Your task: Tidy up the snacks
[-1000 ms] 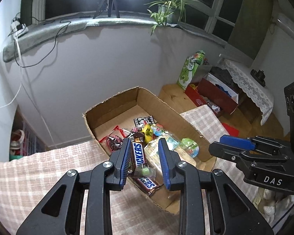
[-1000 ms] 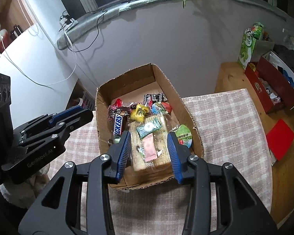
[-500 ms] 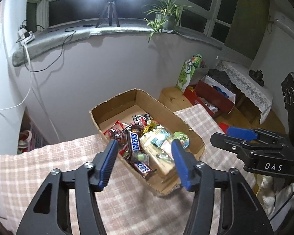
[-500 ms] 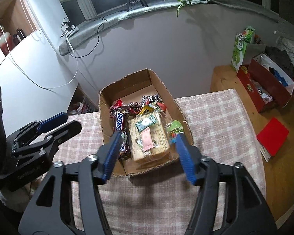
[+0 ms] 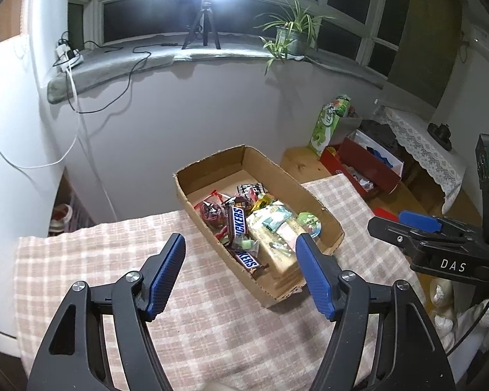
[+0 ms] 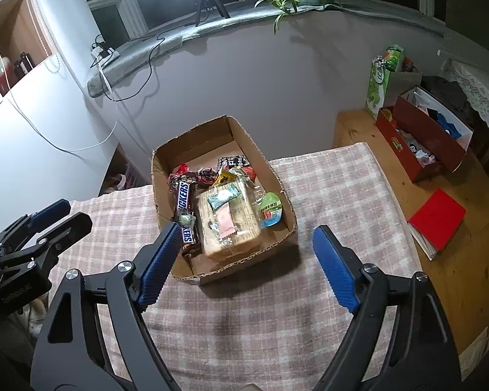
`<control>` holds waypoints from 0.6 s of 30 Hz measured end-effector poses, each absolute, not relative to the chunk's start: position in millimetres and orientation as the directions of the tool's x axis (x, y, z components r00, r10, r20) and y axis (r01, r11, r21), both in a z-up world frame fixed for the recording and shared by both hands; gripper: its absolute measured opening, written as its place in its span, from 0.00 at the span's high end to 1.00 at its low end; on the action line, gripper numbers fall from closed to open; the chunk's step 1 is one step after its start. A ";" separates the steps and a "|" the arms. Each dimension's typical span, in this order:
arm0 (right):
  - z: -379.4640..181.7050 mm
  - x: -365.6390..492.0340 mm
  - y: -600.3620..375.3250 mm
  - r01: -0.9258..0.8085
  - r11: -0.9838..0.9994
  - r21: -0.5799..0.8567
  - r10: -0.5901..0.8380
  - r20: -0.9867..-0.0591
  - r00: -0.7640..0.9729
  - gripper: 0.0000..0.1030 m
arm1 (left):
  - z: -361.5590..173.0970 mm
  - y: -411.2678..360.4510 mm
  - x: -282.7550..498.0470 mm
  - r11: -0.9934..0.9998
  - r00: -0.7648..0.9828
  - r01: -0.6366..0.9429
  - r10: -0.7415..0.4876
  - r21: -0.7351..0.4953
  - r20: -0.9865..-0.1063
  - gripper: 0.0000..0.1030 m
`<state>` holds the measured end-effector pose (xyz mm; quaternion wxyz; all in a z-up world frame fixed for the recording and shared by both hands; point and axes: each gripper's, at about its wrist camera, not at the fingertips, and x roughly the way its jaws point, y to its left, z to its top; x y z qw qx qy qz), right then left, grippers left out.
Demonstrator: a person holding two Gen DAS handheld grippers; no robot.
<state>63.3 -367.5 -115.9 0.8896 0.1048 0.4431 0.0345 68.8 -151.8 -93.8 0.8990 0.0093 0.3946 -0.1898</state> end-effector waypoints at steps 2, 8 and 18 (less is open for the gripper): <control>-115.1 62.5 -367.8 0.033 0.976 0.216 0.153 -0.780 0.607 0.17 | -92.8 -151.1 67.1 0.929 0.617 0.345 -0.333 -0.136 -0.713 0.32; -114.6 62.4 -368.4 0.031 0.976 0.217 0.154 -0.779 0.608 0.17 | -90.6 -149.7 66.3 0.931 0.618 0.337 -0.329 -0.137 -0.714 0.32; -113.1 60.1 -367.5 0.034 0.975 0.220 0.155 -0.780 0.607 0.17 | -89.0 -149.0 62.7 0.931 0.620 0.335 -0.331 -0.142 -0.711 0.32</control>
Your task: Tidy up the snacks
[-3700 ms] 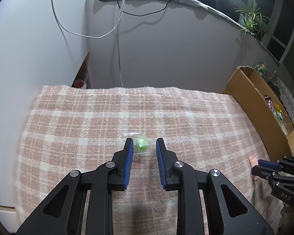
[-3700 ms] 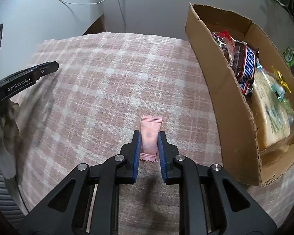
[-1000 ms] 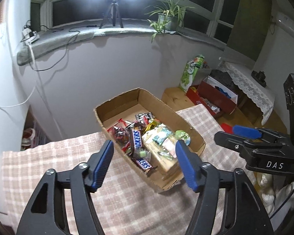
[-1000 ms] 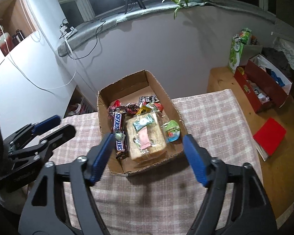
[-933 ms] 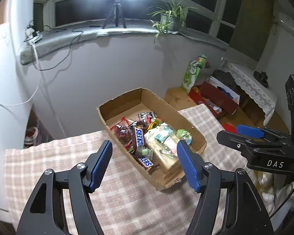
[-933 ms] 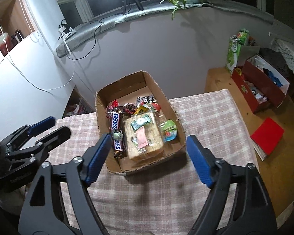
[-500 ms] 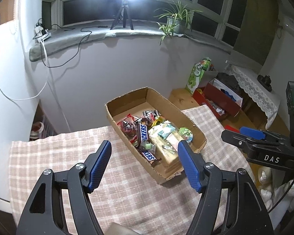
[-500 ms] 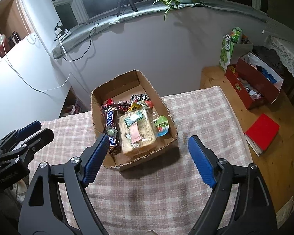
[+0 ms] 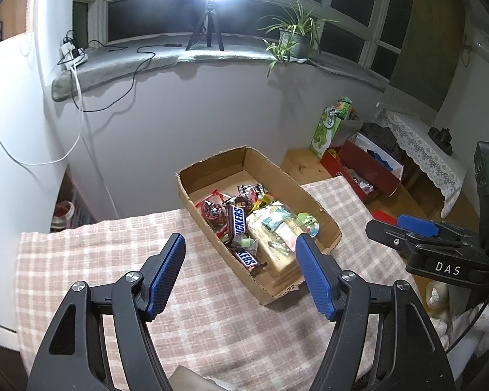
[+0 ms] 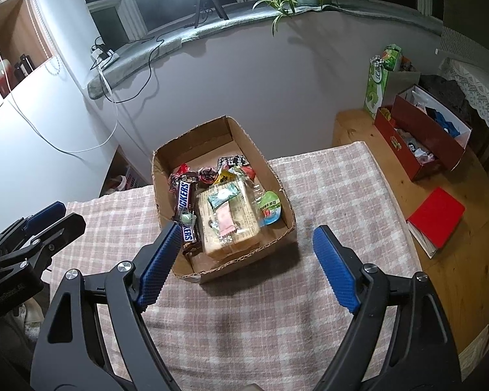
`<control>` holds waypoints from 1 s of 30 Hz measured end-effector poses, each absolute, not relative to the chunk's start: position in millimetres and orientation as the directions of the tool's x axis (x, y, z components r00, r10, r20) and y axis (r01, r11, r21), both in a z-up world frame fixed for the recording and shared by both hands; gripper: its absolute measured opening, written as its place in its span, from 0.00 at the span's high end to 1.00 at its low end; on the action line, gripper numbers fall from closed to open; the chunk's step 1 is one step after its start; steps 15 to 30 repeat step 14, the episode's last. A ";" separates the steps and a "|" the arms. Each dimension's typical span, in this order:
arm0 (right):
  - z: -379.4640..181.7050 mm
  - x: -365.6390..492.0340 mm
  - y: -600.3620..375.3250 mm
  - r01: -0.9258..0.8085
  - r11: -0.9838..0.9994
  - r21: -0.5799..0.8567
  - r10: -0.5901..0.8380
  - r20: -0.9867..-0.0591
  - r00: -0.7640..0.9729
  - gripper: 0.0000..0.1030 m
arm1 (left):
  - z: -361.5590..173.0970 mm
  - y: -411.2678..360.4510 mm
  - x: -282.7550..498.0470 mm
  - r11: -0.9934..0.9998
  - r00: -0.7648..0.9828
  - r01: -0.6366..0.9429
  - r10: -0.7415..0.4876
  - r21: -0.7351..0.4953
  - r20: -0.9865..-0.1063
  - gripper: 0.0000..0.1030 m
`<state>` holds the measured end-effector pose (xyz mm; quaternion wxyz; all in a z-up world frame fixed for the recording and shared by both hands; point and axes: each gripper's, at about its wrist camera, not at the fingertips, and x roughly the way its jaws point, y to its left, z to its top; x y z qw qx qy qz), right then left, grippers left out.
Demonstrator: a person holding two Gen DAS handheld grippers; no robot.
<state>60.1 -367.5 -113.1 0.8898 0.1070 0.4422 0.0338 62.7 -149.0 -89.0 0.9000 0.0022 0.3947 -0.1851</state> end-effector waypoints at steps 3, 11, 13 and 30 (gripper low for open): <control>-113.1 59.2 -367.2 0.036 0.975 0.220 0.154 -0.780 0.607 0.17 | -88.3 -148.5 61.9 0.932 0.623 0.335 -0.329 -0.138 -0.709 0.32; -113.7 59.8 -367.5 0.034 0.975 0.221 0.156 -0.780 0.606 0.17 | -87.7 -148.1 61.2 0.932 0.626 0.336 -0.330 -0.138 -0.706 0.32; -114.1 59.5 -368.1 0.039 0.975 0.220 0.152 -0.781 0.606 0.17 | -88.0 -147.0 60.6 0.933 0.629 0.334 -0.327 -0.135 -0.706 0.32; -115.1 59.3 -368.2 0.041 0.974 0.222 0.152 -0.781 0.606 0.17 | -89.0 -146.2 61.2 0.935 0.629 0.329 -0.322 -0.134 -0.708 0.32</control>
